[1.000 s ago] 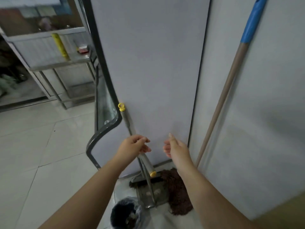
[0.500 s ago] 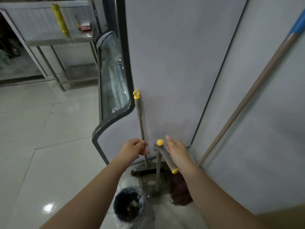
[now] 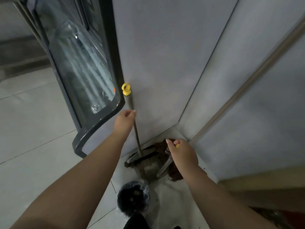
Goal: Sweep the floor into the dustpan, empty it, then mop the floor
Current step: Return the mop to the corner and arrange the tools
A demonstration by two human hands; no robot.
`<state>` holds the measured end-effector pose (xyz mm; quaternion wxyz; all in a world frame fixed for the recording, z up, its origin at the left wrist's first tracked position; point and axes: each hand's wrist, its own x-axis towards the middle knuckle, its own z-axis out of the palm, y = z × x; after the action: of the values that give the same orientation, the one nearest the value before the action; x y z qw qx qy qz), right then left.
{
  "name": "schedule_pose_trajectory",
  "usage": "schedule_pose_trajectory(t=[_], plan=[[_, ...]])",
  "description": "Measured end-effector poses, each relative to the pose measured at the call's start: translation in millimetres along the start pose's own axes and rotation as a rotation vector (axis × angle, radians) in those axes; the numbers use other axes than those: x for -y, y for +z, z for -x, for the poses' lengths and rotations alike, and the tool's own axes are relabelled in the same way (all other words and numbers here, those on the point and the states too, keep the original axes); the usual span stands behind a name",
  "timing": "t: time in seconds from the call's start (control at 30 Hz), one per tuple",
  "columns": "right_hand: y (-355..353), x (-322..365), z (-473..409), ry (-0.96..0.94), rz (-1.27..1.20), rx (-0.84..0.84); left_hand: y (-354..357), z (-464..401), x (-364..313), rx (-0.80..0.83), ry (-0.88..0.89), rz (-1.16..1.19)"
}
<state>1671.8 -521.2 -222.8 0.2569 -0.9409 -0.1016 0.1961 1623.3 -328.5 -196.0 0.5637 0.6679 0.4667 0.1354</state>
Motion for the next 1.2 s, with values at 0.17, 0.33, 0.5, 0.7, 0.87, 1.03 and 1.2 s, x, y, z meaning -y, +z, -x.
schedule_pose_trajectory(t=[0.17,0.33,0.5,0.7,0.87,1.03,1.2], plan=[[-2.4,-10.0,-13.7,-0.042,0.152,-0.093,2.1,-35.0,2.5,-0.093,-0.045,0.010],[1.3,-18.3,-12.5,-0.084,0.173,-0.083,10.6,-67.0,-3.1,-0.089,-0.013,-0.143],[-1.5,-23.2,-12.0,-0.150,0.121,-0.129,22.3,-85.0,-7.1,-0.105,-0.012,-0.267],[-17.5,-26.6,-18.8,-0.226,0.116,-0.156,29.5,-84.9,-4.6,-0.122,0.075,-0.215],[-40.5,-14.9,-32.0,-0.431,0.264,-0.139,17.3,-69.4,3.6,-0.091,0.247,-0.259],[-66.9,19.6,-49.1,-0.778,0.423,-0.305,1.3,-54.8,-7.4,-0.121,0.443,-0.315],[-89.6,41.8,-91.6,-0.998,0.323,-0.253,0.0,-37.9,-28.4,-0.201,0.467,-0.372]])
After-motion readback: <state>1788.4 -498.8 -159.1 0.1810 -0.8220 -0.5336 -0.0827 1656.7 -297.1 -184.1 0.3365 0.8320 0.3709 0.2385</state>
